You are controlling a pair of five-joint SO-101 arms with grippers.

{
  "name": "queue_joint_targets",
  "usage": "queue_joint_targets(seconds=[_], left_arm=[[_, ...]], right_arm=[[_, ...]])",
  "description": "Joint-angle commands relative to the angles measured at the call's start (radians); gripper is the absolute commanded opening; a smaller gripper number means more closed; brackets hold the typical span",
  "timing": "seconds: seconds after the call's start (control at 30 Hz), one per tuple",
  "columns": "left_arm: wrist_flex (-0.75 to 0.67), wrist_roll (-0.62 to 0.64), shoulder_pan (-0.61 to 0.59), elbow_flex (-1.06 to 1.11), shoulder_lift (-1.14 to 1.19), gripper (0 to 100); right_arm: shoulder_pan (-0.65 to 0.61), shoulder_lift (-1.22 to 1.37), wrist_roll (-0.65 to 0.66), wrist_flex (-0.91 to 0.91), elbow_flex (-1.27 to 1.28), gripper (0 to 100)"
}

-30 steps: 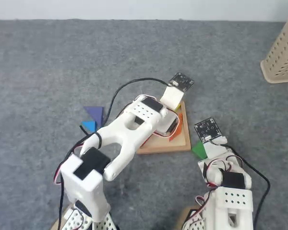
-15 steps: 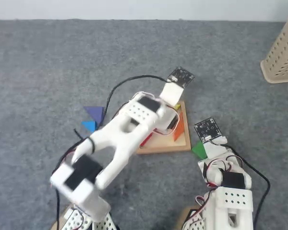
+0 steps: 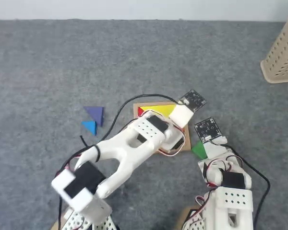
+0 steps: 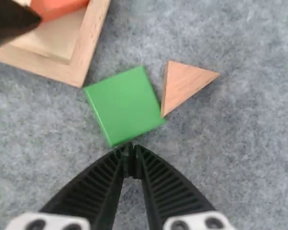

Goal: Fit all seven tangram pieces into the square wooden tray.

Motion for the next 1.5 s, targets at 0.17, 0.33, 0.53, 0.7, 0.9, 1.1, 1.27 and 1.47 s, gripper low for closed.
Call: queue_joint_targets(seconds=[0.17, 0.33, 0.53, 0.7, 0.9, 1.1, 1.27, 1.47], left_arm=[[0.041, -0.009, 0.002, -0.165, 0.104, 10], [0.043, -0.009, -0.04, -0.229, 0.143, 10], [0.081, -0.009, -0.091, -0.352, 0.23, 10], [0.117, -0.009, -0.091, -0.407, 0.273, 10], [0.118, -0.011, -0.08, -0.404, 0.253, 11], [0.117, -0.009, -0.074, -0.404, 0.249, 20], [0.12, -0.009, -0.074, -0.404, 0.245, 21], [0.18, -0.002, -0.081, -0.39, 0.14, 21]], right_arm=[[0.012, -0.027, 0.018, 0.012, -0.005, 0.7], [0.012, -0.027, 0.018, 0.012, -0.005, 0.7], [0.012, -0.027, 0.018, 0.012, -0.005, 0.7], [0.012, -0.027, 0.018, 0.012, -0.005, 0.7], [-0.012, -0.027, 0.018, 0.012, -0.005, 0.7], [-0.024, -0.027, 0.018, 0.012, -0.005, 0.7], [-0.028, -0.027, 0.018, 0.005, 0.005, 0.7], [-0.053, -0.027, 0.018, 0.005, 0.005, 0.7]])
